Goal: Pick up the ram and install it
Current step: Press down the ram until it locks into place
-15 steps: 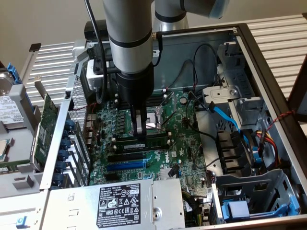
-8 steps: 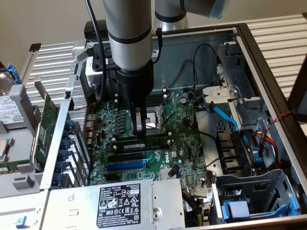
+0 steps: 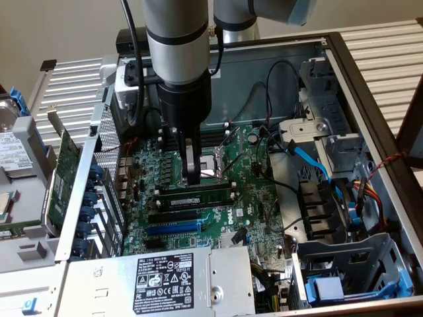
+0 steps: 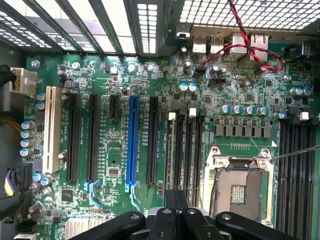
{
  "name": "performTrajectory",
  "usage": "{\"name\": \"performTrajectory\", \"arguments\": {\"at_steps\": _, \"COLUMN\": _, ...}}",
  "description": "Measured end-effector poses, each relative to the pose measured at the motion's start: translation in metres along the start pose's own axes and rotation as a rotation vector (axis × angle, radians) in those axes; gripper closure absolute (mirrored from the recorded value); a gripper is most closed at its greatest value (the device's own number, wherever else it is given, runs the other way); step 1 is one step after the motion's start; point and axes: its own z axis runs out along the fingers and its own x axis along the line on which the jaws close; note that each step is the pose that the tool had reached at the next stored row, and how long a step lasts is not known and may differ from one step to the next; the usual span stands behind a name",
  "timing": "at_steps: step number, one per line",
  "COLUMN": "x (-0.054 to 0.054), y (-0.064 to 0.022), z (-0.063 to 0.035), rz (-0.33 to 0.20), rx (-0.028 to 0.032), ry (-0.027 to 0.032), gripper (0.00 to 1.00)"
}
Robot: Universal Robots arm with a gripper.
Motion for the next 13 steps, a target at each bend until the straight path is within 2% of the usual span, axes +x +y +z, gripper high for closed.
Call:
{"name": "performTrajectory", "arguments": {"at_steps": 3, "x": 0.0, "y": 0.0, "z": -0.0005, "rz": 0.007, "rx": 0.0005, "ry": -0.0005, "gripper": 0.89}}
{"name": "performTrajectory", "arguments": {"at_steps": 13, "x": 0.0, "y": 0.0, "z": -0.0007, "rz": 0.155, "rx": 0.0063, "ry": -0.0009, "gripper": 0.89}}
